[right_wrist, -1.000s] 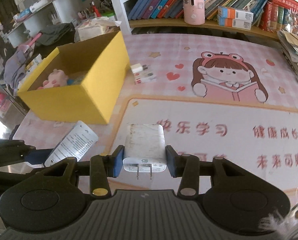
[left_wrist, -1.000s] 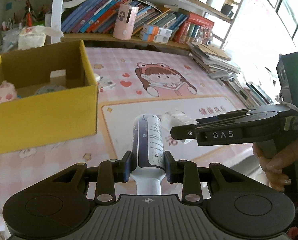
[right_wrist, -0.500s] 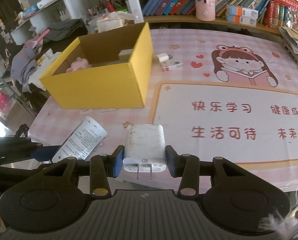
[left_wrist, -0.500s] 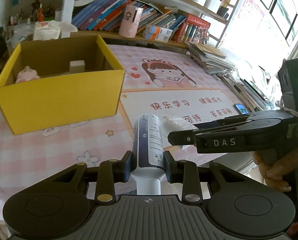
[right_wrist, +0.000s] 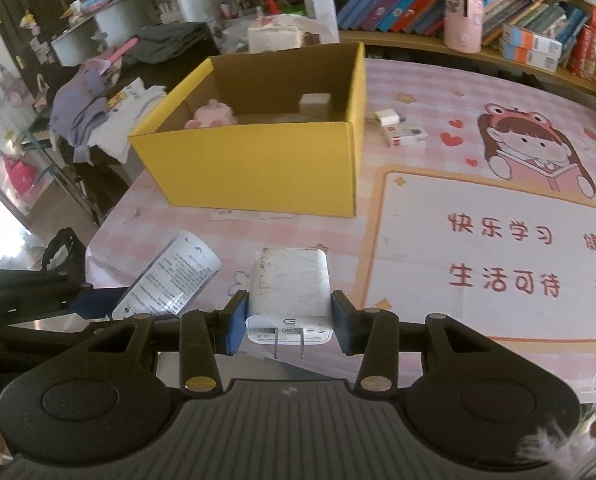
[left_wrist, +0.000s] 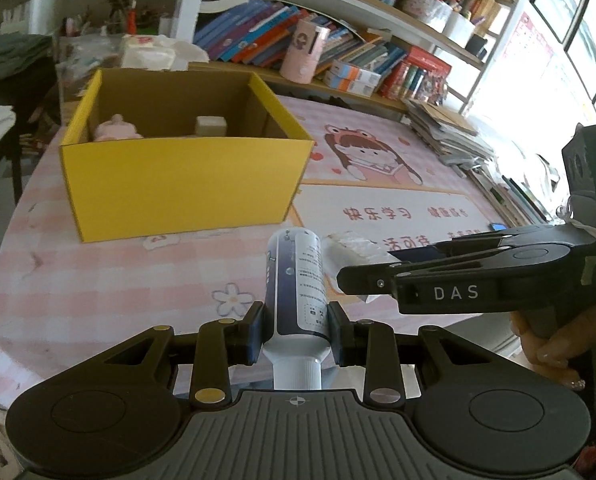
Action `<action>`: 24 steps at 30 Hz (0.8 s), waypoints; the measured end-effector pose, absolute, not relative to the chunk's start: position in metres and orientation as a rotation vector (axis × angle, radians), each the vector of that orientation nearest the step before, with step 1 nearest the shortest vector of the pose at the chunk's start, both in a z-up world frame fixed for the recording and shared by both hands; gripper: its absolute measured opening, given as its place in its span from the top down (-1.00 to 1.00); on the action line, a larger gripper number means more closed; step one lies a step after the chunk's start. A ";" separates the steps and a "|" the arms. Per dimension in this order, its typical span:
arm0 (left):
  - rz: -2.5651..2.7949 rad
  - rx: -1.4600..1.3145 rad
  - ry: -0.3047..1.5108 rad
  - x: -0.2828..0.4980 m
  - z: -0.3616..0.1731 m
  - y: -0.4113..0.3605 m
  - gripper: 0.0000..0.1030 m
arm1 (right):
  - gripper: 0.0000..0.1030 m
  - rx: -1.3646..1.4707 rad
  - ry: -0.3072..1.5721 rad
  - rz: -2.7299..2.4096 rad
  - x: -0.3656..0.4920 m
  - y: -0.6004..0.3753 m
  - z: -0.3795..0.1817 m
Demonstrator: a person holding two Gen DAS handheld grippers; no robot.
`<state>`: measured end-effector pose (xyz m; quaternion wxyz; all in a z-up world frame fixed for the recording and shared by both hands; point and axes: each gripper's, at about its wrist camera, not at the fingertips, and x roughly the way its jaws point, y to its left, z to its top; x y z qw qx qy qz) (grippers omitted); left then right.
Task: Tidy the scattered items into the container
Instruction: 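Lift the spray bottle with the left tool while the right tool carries the charger toward the box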
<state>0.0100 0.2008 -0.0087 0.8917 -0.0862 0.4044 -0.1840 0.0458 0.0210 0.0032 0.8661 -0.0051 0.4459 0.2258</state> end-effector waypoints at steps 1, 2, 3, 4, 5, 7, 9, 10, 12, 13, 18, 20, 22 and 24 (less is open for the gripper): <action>-0.377 -0.182 0.839 0.009 -0.009 0.203 0.40 | 0.19 -0.014 0.934 0.477 0.046 0.024 0.003; -0.373 -0.185 0.838 0.009 -0.009 0.206 0.40 | 0.19 -0.017 0.934 0.481 0.046 0.027 0.004; -0.369 -0.187 0.838 0.009 -0.009 0.208 0.40 | 0.19 -0.021 0.933 0.485 0.046 0.031 0.004; -0.366 -0.191 0.837 0.009 -0.009 0.211 0.40 | 0.19 -0.023 0.932 0.490 0.046 0.034 0.004; -0.363 -0.193 0.836 0.009 -0.009 0.213 0.40 | 0.19 -0.026 0.931 0.494 0.046 0.037 0.004; -0.358 -0.195 0.833 0.009 -0.008 0.217 0.40 | 0.19 -0.032 0.928 0.503 0.046 0.043 0.006; -0.352 -0.198 0.829 0.008 -0.008 0.222 0.40 | 0.19 -0.039 0.924 0.513 0.047 0.050 0.006; -0.348 -0.200 0.826 0.008 -0.007 0.225 0.40 | 0.19 -0.043 0.923 0.518 0.047 0.053 0.007; -0.336 -0.206 0.819 0.008 -0.006 0.231 0.40 | 0.19 -0.049 0.922 0.530 0.049 0.060 0.008; -0.329 -0.210 0.816 0.008 -0.005 0.235 0.40 | 0.19 -0.053 0.920 0.537 0.050 0.064 0.009; -0.291 -0.229 0.788 0.012 0.003 0.251 0.40 | 0.19 -0.074 0.891 0.582 0.057 0.083 0.018; -0.283 -0.228 0.769 0.017 0.008 0.255 0.40 | 0.19 -0.084 0.871 0.595 0.061 0.090 0.023; -0.278 -0.220 0.746 0.024 0.014 0.257 0.40 | 0.19 -0.092 0.852 0.604 0.067 0.096 0.030; -0.276 -0.214 0.726 0.031 0.019 0.259 0.40 | 0.19 -0.098 0.833 0.605 0.075 0.100 0.035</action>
